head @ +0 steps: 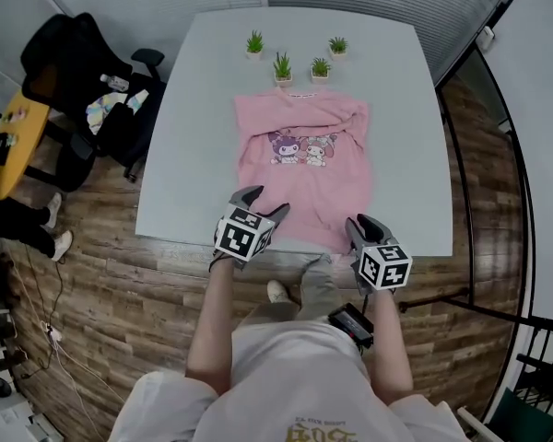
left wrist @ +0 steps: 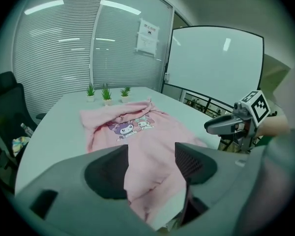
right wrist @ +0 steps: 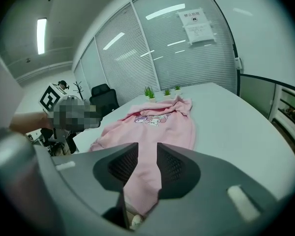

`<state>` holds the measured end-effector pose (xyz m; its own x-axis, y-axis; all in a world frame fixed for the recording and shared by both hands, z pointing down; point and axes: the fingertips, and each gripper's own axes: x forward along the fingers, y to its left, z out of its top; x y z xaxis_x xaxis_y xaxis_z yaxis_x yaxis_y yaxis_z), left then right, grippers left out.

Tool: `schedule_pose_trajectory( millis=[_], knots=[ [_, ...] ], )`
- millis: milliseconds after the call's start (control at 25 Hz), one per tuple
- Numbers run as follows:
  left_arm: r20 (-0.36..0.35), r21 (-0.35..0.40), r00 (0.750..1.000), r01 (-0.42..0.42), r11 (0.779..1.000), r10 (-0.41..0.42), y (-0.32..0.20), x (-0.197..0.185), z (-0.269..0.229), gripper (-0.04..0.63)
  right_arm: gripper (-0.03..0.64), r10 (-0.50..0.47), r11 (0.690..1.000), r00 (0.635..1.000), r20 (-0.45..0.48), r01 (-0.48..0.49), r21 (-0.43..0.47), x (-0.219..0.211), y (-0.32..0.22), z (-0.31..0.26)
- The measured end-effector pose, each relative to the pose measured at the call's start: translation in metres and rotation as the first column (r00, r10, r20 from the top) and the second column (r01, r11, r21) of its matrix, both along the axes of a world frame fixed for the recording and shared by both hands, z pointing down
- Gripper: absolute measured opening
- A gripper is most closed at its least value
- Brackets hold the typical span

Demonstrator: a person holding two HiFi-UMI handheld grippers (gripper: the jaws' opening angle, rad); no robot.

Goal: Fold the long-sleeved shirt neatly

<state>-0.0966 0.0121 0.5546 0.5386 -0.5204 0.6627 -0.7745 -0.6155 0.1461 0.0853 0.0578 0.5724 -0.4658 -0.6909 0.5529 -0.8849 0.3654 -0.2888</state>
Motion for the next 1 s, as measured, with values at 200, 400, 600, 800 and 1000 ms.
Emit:
schedule_pose_trajectory(
  millis=[200,400,600,800,1000],
  knots=[
    [0.024,-0.055,1.0,-0.001,0.999,0.002,0.029,-0.02,0.018,0.301,0.126,-0.016,0.999,1.0,-0.014,0.015,-0.033,-0.005,0.023,0.014],
    [0.1,-0.095,0.995,-0.021,0.995,0.03,0.061,-0.037,0.047,0.264,0.147,-0.135,0.989,0.983,-0.123,0.128,-0.068,-0.016,0.052,0.034],
    [0.165,-0.138,0.986,-0.005,0.99,0.028,0.079,-0.054,0.073,0.26,0.175,-0.248,0.968,0.938,-0.242,0.233,-0.089,-0.027,0.067,0.051],
    [0.215,-0.152,0.977,0.036,0.988,-0.002,0.081,-0.07,0.088,0.242,0.176,-0.265,0.964,0.912,-0.314,0.254,-0.078,-0.025,0.064,0.058],
    [0.211,-0.149,0.976,0.078,0.986,-0.046,0.077,-0.077,0.09,0.213,0.199,-0.343,0.939,0.878,-0.335,0.313,-0.139,-0.024,0.069,0.078]
  ],
)
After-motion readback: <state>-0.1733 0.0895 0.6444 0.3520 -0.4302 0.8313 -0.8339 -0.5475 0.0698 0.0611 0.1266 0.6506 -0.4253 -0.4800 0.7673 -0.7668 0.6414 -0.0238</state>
